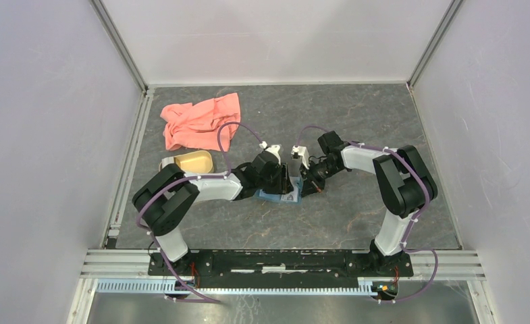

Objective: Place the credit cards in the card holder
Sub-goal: Insert the credit card into the card holder.

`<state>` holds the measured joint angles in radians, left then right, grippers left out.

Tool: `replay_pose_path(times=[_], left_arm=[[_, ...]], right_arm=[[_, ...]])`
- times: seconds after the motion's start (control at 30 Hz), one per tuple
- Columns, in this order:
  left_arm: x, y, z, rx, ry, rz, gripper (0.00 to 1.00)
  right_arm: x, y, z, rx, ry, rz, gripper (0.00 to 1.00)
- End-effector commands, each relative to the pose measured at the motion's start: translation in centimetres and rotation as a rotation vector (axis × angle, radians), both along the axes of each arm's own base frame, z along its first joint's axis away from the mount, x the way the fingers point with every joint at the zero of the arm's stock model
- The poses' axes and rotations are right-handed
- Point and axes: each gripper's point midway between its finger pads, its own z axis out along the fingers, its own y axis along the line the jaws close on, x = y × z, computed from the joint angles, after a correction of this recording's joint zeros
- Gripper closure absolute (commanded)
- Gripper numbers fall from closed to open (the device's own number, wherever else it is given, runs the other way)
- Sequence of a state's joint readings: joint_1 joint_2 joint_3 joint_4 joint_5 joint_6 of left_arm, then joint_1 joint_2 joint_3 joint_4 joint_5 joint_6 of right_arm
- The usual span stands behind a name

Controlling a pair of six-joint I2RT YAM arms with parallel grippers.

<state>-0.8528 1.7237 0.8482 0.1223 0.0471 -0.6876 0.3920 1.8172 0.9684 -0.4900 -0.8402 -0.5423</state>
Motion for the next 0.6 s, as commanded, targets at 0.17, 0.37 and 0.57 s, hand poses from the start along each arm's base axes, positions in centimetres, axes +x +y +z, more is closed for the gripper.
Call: replay_pose_path(times=[0.17,0.37,0.57], left_arm=[[-1.0,-1.5,0.7,-0.096,0.038,-0.028,0.45],[0.3,1.1,3.6,-0.026,-0.095,-0.005,0.44],[1.8,5.4,7.0,0.124,-0.263,0.015,0.37]], right_arm=[[1.1,0.1,0.7,-0.003,-0.072,0.025,0.98],[2.7,-1.3,2.7,-0.019,-0.200,0.012,0.92],[3.2,-1.9,4.9,-0.009,-0.311,0.031,0.87]])
